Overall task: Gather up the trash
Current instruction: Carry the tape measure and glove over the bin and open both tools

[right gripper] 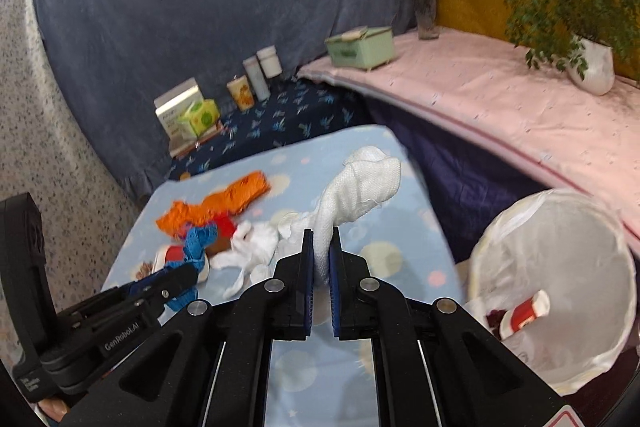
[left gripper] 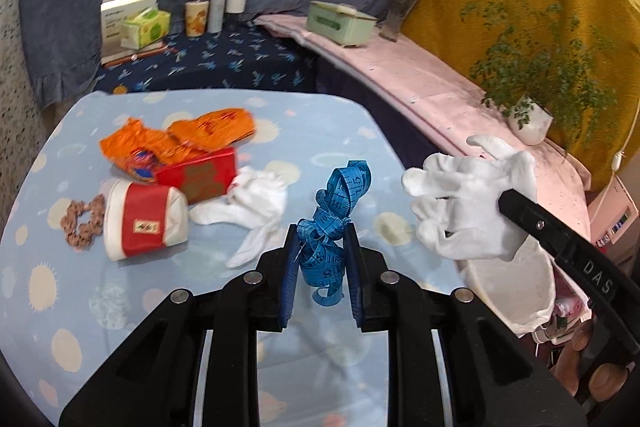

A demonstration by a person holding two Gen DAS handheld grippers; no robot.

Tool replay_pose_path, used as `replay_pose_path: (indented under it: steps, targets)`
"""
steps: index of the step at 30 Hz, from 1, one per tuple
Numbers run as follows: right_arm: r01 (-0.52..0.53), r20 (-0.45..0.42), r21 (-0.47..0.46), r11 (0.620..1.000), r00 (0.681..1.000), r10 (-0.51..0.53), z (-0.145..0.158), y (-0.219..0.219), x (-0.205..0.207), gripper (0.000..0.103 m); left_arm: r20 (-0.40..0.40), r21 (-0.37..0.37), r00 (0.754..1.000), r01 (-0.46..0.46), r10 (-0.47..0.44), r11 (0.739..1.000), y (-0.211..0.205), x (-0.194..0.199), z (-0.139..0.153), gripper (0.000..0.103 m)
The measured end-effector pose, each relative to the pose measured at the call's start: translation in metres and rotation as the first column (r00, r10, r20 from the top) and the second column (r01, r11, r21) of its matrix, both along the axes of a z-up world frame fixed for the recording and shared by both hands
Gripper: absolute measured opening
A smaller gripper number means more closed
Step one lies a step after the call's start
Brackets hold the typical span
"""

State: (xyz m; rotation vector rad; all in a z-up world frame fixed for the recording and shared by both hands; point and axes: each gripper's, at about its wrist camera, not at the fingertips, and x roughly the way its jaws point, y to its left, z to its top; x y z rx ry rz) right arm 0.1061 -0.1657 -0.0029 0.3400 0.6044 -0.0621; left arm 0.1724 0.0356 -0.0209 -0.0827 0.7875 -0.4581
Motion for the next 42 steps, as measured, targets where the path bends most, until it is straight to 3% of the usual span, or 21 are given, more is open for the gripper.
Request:
replay_pose_path:
  steps: [7, 14, 29, 42]
  targets:
    - [0.074, 0.044, 0.003, 0.997, 0.996, -0.074, 0.022, -0.043, -0.028, 0.007, 0.044, 0.008, 0.996, 0.072, -0.073, 0.997, -0.045, -0.018, 0.022, 0.021]
    - [0.133, 0.059, 0.008, 0.991, 0.989, -0.133, 0.025, -0.076, -0.052, 0.007, 0.067, 0.021, 0.988, 0.139, -0.140, 0.990, -0.084, -0.035, 0.031, 0.021]
    - [0.235, 0.045, 0.035, 0.971, 0.971, -0.236, 0.011, -0.137, -0.087, 0.007, 0.075, 0.065, 0.956, 0.281, -0.285, 0.958, -0.169, -0.065, 0.029, 0.021]
    - [0.291, 0.005, 0.059, 0.955, 0.957, -0.292, -0.015, -0.172, -0.099, 0.007, 0.037, 0.084, 0.934, 0.351, -0.355, 0.933, -0.213, -0.070, 0.012, 0.021]
